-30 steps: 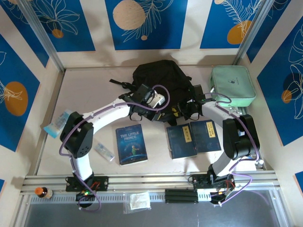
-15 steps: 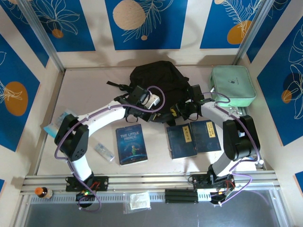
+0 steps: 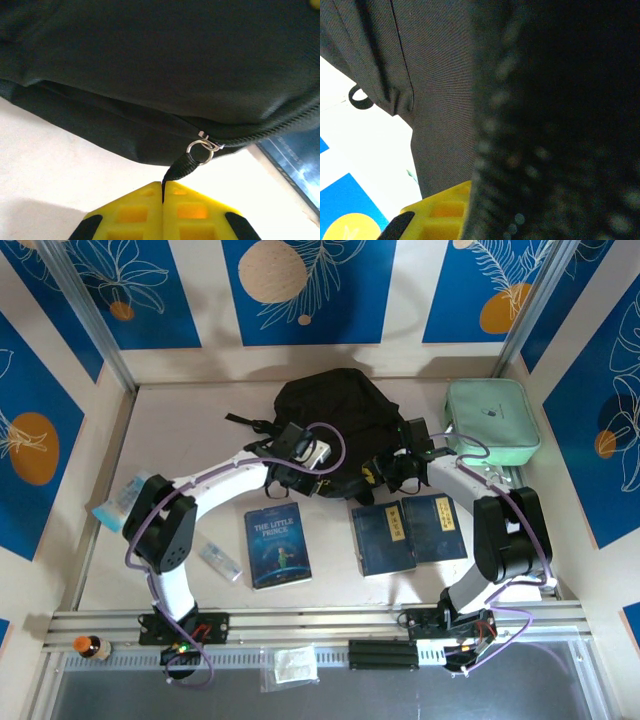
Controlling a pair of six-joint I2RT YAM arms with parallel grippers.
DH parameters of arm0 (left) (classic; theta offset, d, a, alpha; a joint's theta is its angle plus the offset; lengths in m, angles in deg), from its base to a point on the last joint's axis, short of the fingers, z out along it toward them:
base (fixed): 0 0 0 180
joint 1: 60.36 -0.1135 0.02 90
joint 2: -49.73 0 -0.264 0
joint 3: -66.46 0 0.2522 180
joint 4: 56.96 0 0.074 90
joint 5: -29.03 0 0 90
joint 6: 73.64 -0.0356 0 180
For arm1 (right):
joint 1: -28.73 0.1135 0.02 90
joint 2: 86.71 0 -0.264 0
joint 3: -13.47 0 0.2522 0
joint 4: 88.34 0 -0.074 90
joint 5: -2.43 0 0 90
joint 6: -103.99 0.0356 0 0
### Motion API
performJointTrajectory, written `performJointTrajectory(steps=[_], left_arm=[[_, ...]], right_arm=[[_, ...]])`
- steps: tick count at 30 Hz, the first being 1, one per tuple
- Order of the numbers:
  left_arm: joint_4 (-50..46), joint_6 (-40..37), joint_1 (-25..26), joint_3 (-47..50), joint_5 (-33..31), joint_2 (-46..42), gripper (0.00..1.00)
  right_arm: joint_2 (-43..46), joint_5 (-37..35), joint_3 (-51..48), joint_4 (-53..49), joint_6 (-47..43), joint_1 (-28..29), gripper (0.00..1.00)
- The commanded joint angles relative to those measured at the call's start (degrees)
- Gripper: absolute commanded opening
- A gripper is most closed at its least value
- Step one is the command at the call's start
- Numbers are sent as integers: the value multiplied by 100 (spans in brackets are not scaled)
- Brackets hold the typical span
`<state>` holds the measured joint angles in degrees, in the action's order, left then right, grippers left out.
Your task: Pack books, pencil case, and school supplies into a backpack
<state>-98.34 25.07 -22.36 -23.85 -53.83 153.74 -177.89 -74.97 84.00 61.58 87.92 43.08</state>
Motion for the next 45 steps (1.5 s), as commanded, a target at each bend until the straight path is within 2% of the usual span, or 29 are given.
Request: performJointTrajectory(steps=[1, 11, 18, 26, 31, 34, 36, 37, 40, 45], left_arm=[[-453, 83, -413, -152, -739, 278, 0], [-128, -3, -1187, -517, -707, 704, 0], [79, 314, -1550, -796, -717, 1026, 0], [107, 358, -1786, -953, -850, 1181, 0], [95, 382, -1820, -901, -887, 943, 0], [72, 459, -1845, -806, -958, 719, 14], [46, 593, -1870, -685, -1018, 503, 35], [31, 662, -1882, -624, -1042, 407, 41], [-17, 893, -1932, -404, -1115, 44, 49], [-73, 1129, -1974, -196, -1002, -492, 62]], right_arm=[[293, -164, 27, 14, -94, -114, 3], [318, -20, 26, 144, -173, -114, 4], [29, 239, 187, 352, -205, 65, 4], [-44, 224, 265, 479, -162, 239, 4], [-368, 348, 505, 576, -186, 437, 5], [-716, 314, 785, 589, -204, 691, 7], [-1005, 321, 970, 691, -154, 839, 9], [-1132, 345, 1063, 733, -154, 903, 11], [-1535, 488, 1474, 691, -290, 1067, 22], [-1775, 596, 2072, 51, -1164, 1141, 51]])
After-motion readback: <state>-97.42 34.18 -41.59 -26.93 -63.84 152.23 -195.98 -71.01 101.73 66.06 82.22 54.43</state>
